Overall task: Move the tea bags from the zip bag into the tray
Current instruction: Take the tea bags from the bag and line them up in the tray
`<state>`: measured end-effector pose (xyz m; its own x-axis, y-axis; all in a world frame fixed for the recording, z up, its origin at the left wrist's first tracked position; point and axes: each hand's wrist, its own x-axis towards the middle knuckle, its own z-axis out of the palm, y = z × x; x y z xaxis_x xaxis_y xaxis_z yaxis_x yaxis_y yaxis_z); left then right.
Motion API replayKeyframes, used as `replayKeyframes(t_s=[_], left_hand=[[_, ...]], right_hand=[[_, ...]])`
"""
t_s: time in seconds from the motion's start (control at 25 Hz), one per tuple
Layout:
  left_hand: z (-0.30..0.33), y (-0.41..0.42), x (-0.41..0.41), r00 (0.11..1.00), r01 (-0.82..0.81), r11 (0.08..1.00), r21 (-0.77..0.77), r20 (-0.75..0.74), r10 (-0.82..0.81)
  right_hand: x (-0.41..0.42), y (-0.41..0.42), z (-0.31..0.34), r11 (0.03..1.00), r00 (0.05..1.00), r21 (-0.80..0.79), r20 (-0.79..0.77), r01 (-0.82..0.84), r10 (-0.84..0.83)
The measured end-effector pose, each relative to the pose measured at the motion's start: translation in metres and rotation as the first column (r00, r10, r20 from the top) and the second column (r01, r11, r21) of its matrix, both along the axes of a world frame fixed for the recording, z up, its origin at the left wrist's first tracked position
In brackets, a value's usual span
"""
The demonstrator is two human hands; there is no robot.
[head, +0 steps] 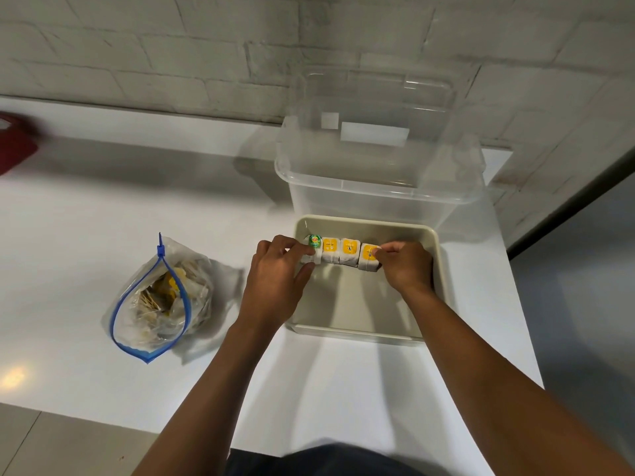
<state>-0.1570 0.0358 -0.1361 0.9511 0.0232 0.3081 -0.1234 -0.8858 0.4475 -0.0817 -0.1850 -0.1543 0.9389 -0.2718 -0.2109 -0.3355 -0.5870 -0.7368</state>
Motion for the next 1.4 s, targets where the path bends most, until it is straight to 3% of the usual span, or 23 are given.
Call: replayKeyframes(t_s=[0.6, 1.04, 1.4], left_hand=[[0.001, 0.004, -0.005, 1.0, 0.016, 1.0, 0.0, -0.017, -0.016], [0.005, 0.001, -0.005, 1.0, -0.004, 1.0, 0.006, -0.012, 0.004], [0.009, 0.003, -0.01, 1.0, -0.022, 0.999, -0.026, 0.015, 0.023]], right_hand=[[0.01, 0.0, -0.006, 0.98, 0.994, -0.177, -0.071, -0.09, 0.078], [0.008, 0.0, -0.003, 0.979, 0.996, -0.184, -0.023, -0.088, 0.085], [0.003, -0.003, 0.015, 0.936, 0.982, -0.309, -0.138, -0.168, 0.131]])
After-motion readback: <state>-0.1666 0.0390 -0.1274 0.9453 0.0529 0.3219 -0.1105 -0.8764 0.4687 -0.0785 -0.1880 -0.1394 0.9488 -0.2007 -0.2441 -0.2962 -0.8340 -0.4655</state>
